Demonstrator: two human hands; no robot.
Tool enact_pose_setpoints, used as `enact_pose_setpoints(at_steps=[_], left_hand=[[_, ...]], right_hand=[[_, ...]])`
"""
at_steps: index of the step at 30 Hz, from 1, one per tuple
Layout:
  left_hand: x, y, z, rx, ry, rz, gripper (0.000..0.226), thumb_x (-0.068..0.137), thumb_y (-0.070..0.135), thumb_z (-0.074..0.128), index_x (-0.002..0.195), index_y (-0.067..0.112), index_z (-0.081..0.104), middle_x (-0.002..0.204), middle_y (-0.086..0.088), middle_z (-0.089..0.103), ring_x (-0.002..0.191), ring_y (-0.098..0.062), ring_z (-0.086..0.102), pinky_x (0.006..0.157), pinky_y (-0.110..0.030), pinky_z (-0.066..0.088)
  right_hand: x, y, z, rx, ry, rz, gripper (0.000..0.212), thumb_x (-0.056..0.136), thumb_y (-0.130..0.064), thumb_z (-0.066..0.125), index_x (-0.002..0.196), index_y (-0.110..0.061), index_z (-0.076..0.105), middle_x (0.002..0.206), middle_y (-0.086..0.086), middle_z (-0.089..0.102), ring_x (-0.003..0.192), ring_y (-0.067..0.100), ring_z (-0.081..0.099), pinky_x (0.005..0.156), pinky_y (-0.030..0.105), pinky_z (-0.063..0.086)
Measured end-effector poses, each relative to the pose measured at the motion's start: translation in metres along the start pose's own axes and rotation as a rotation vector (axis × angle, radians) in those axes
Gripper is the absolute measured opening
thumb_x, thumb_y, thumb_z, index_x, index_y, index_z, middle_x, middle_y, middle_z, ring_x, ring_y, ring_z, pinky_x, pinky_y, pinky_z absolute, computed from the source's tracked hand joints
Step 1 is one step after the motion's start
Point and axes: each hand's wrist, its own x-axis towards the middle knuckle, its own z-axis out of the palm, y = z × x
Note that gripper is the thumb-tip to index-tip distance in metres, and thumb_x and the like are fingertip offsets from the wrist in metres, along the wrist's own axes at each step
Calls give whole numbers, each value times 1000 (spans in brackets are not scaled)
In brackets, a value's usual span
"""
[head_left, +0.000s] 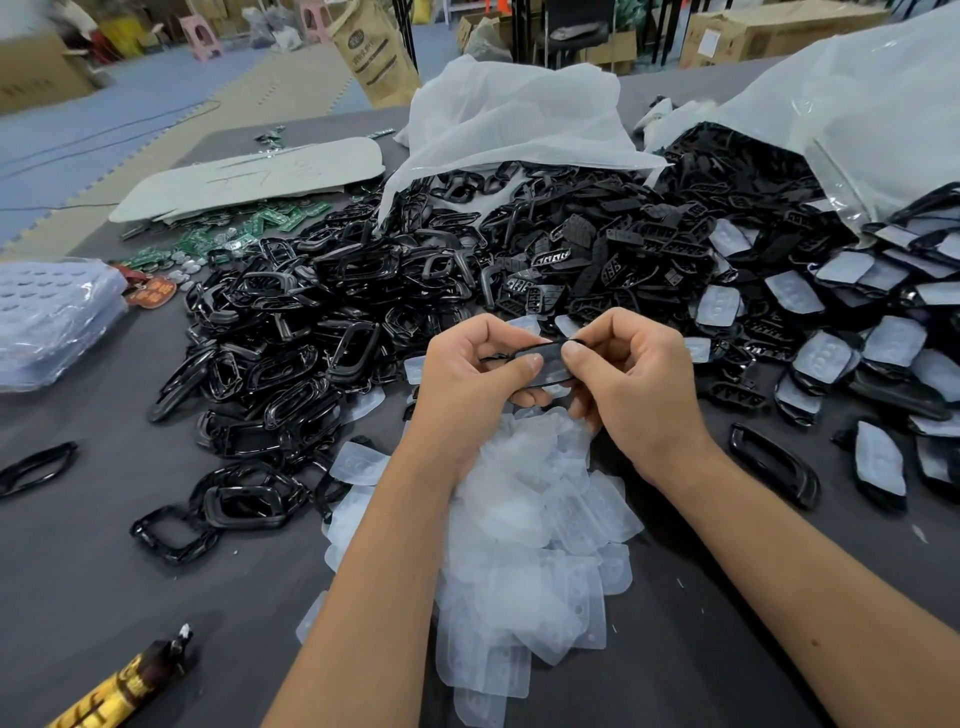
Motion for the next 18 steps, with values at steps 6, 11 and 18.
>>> enact_pose_setpoints(at_steps=[6,11,18], left_hand=[[1,-2,-1,-11,5,8,20,92,-9,68,85,9,68,82,-9,76,58,-20,71,55,-22,56],[1,-2,0,-29,-35,26,16,92,-10,68,89,6,67,85,-7,76,62,-18,72,58,-23,58],[2,-2,-1,-43,-30,17,19,90,-10,71,93,8,69,78,-6,74,55,-15,68,56,-23,57]], right_hand=[[0,0,0,40,-63,-23,7,90,-16,64,84,-17,65,60,6,65,47,24,63,39,27,45],[1,0,-1,53,-48,-7,11,93,-10,74,84,-10,67,59,3,66,44,18,60,39,25,44],[0,-1,-2,113,-34,20,6,96,-10,73,93,-8,69,63,9,66,41,20,60,37,27,45]])
